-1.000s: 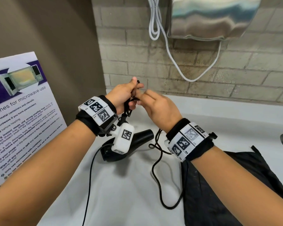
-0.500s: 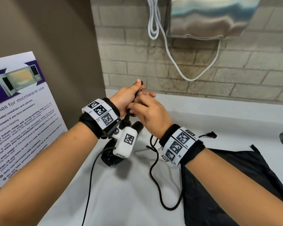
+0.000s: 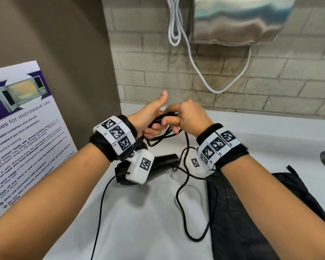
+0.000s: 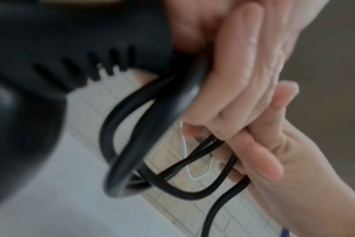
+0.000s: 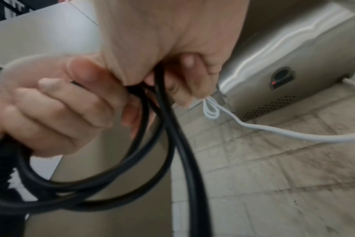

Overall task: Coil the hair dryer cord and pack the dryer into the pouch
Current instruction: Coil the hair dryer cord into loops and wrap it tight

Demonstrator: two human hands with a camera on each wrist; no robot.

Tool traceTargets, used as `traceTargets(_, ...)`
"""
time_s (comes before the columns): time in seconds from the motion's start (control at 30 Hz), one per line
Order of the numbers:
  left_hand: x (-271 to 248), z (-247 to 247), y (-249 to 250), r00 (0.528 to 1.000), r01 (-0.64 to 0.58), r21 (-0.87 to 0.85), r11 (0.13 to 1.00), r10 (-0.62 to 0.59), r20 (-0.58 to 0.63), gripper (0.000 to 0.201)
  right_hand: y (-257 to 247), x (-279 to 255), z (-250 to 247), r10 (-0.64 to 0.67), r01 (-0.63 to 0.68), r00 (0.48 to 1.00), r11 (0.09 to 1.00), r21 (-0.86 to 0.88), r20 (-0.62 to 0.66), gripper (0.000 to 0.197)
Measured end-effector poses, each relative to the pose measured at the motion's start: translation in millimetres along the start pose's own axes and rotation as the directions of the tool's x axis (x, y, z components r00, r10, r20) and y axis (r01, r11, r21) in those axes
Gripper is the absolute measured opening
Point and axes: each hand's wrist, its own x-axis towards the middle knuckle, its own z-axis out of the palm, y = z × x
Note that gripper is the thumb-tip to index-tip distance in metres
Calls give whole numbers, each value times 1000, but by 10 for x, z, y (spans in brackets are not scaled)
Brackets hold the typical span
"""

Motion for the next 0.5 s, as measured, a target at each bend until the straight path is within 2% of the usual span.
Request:
traceTargets(0.03,-14,-12,-1,1000,-8,10,1000,8,12,80,19,-9,2,-24,24,1000,1000,-3,3,31)
traceTargets(0.13,-54,-32,4,998,-54,24,998,54,-32,47,74,-38,55,-54,45,994,995,-90,-91,36)
traceTargets(0.2,-51,-64,5,994,-77,-6,997,76,-83,41,103,-25,76,-60,47,990,993,-105,-129,32)
traceTargets(0.33,-8,-97,-33,971,-144,-56,988,131,-201,27,136,18,115,-39,81,980,975,209,-196,25)
traceTargets(0.4,5,-98,-105,954,-180,-63,982,159,-255,24,133,11,160,6,64,970,958,278,-244,22)
traceTargets(0.5,28,-84,-240,938,-227,-175,958,167,-304,24,138,11,220,47,60,947,946,319,-317,17)
